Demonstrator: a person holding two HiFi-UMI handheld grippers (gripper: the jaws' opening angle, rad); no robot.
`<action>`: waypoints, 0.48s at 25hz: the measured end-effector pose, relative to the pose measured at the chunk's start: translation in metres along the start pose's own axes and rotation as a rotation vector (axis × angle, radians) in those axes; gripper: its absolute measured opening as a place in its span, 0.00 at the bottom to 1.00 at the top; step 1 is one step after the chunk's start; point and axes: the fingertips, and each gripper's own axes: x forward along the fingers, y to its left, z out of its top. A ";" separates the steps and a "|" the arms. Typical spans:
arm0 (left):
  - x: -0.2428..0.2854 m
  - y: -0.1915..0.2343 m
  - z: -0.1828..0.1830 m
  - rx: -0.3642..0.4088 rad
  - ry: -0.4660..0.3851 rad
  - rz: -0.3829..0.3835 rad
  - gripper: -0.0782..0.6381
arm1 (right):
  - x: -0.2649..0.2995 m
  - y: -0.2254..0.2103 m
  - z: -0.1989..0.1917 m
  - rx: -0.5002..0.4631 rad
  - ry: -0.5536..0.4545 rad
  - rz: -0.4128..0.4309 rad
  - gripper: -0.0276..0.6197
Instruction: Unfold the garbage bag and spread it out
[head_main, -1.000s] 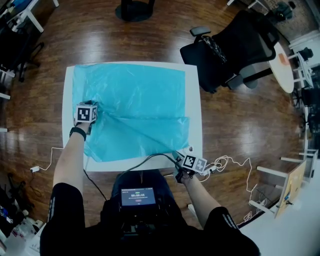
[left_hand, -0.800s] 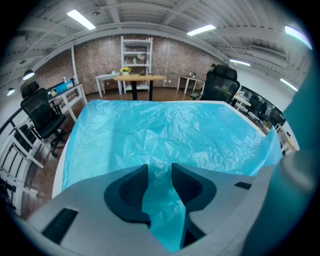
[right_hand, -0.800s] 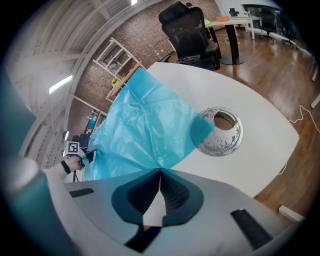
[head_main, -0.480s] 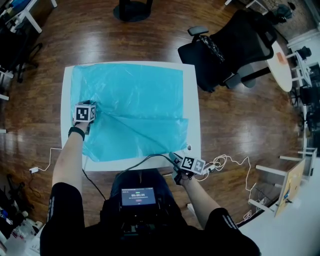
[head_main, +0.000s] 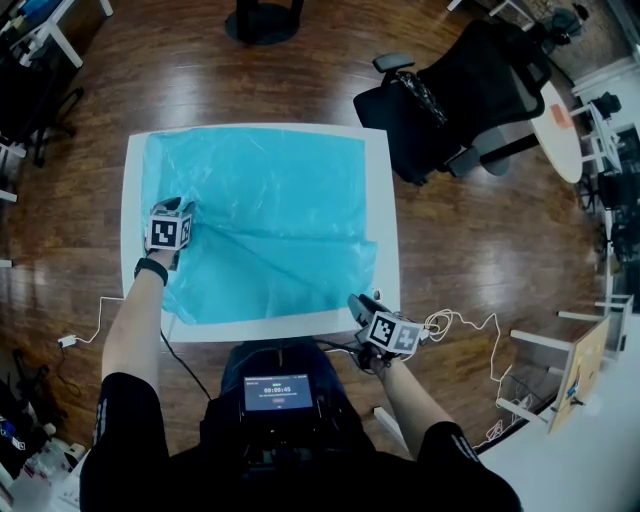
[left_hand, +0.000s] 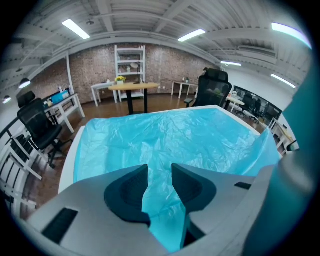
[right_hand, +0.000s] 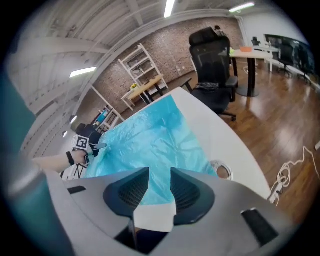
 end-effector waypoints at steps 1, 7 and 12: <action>0.000 -0.002 0.003 0.010 -0.013 -0.013 0.33 | 0.000 0.003 0.010 -0.053 -0.016 -0.007 0.29; -0.019 -0.014 0.003 0.080 -0.023 -0.036 0.33 | 0.014 0.019 0.068 -0.276 -0.080 -0.012 0.29; -0.037 -0.031 -0.015 0.081 -0.009 -0.076 0.33 | 0.034 0.033 0.124 -0.379 -0.134 -0.015 0.29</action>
